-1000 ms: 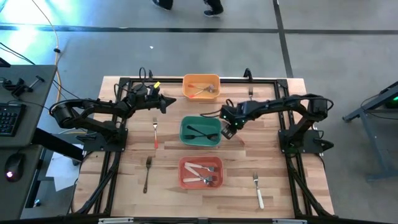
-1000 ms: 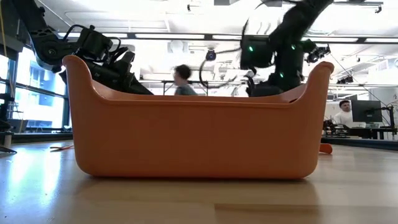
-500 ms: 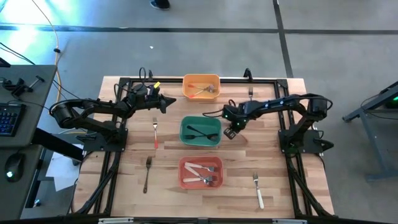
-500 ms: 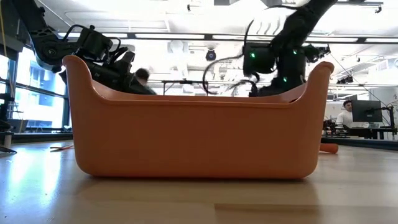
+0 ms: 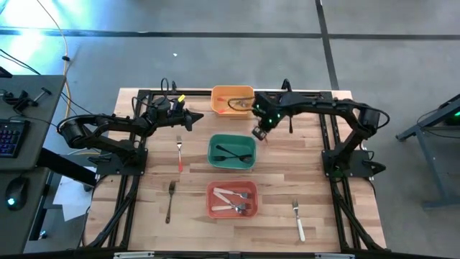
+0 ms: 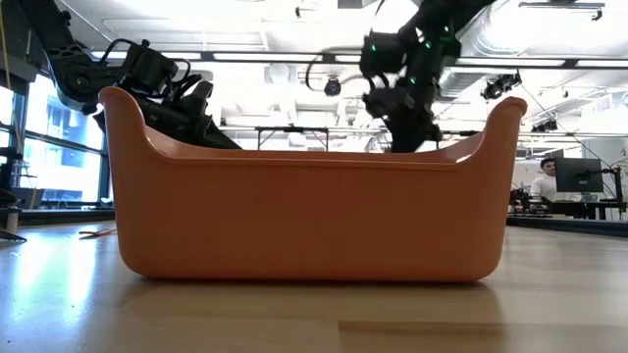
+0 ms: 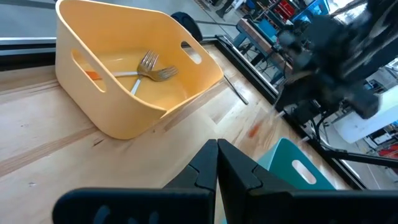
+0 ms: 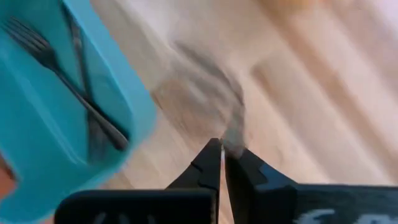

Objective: Sort silverware by color (type)
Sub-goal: Put the orange fork into the yellow bin, then put the black fork into the green bin, then put the orange fork into the yellow bin

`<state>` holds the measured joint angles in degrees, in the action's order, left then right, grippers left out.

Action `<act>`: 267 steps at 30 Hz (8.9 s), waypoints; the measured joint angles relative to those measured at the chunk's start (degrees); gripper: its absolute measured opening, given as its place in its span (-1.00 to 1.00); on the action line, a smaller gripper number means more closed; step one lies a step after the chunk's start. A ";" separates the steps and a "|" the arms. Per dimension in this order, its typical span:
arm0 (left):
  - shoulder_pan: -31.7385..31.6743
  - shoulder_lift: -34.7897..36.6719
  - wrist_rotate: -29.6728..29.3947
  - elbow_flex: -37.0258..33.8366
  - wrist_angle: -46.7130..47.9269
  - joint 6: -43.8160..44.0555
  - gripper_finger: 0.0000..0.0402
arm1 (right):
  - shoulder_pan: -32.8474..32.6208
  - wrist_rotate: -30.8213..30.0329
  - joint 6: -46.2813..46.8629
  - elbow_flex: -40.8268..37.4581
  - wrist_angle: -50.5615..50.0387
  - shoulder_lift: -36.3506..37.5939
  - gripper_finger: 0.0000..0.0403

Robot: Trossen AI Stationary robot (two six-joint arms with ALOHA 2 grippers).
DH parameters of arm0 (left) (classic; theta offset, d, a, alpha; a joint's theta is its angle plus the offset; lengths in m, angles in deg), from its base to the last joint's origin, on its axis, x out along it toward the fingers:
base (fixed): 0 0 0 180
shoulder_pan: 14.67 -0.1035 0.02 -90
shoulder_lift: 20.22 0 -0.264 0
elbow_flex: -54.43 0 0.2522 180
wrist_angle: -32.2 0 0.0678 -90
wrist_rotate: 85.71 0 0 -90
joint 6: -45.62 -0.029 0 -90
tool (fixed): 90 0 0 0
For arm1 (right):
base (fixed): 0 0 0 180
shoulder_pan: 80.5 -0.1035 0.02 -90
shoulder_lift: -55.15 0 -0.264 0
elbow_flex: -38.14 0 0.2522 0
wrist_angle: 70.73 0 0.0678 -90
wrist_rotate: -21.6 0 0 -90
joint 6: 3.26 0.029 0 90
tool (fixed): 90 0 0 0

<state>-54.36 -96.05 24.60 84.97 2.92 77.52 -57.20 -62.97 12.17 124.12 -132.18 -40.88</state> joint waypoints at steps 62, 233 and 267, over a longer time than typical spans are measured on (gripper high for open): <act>0.10 0.00 -2.55 0.02 -0.07 0.55 -1.00 | 11.59 6.75 -22.61 51.28 2.37 -29.82 -0.99; 18.39 9.14 -26.25 20.28 78.13 19.10 -0.90 | -2.21 -3.42 3.86 -34.77 65.03 18.80 -1.00; 20.80 9.03 -28.99 3.67 54.73 23.80 -0.97 | 0.67 -3.32 5.70 -34.70 65.94 18.78 -1.00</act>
<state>-33.55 -87.03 -4.39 88.64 57.65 101.33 -56.53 -66.29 17.87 89.42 -66.23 -22.10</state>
